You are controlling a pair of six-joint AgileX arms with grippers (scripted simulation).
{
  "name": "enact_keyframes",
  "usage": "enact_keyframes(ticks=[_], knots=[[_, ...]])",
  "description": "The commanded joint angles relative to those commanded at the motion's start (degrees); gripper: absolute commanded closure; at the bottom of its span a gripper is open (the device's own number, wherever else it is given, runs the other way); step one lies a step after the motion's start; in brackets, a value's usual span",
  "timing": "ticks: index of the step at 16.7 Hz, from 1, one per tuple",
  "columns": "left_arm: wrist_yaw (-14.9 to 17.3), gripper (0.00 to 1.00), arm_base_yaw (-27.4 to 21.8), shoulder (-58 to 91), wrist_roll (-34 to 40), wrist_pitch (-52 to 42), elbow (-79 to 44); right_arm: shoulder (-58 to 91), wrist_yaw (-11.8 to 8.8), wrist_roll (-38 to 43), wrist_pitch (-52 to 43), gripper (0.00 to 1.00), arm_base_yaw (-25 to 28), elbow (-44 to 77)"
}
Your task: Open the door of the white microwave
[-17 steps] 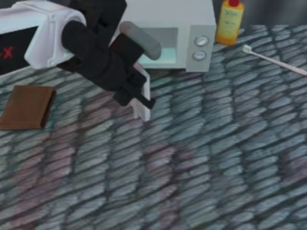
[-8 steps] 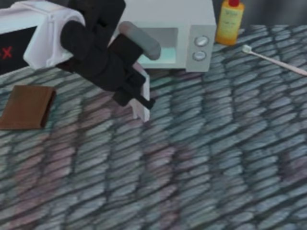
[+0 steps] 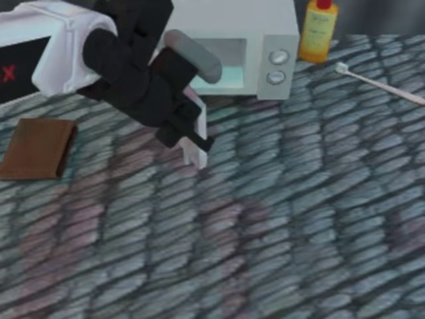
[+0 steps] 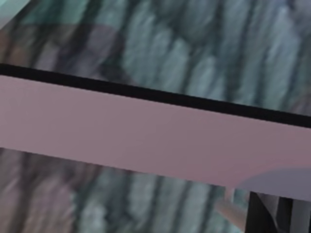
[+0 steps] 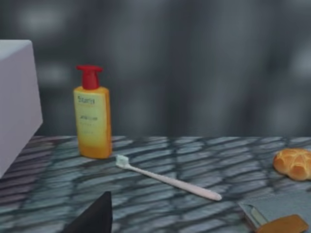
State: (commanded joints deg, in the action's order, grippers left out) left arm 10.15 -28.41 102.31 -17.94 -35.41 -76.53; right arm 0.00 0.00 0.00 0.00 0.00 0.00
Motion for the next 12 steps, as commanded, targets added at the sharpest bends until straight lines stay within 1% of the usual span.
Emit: enact_keyframes(ticks=[8,10,12], knots=[[0.0,1.0,0.0,0.0,0.0,0.0,0.0,0.0,0.0,0.0,0.0,0.0,0.0,0.0],[0.4,1.0,-0.1,0.1,-0.1,-0.1,0.2,0.0,0.0,0.0,0.0,0.0,0.0,0.0],[1.3,1.0,0.6,-0.3,-2.0,-0.4,0.5,0.0,0.0,0.0,0.0,0.0,0.0,0.0]])
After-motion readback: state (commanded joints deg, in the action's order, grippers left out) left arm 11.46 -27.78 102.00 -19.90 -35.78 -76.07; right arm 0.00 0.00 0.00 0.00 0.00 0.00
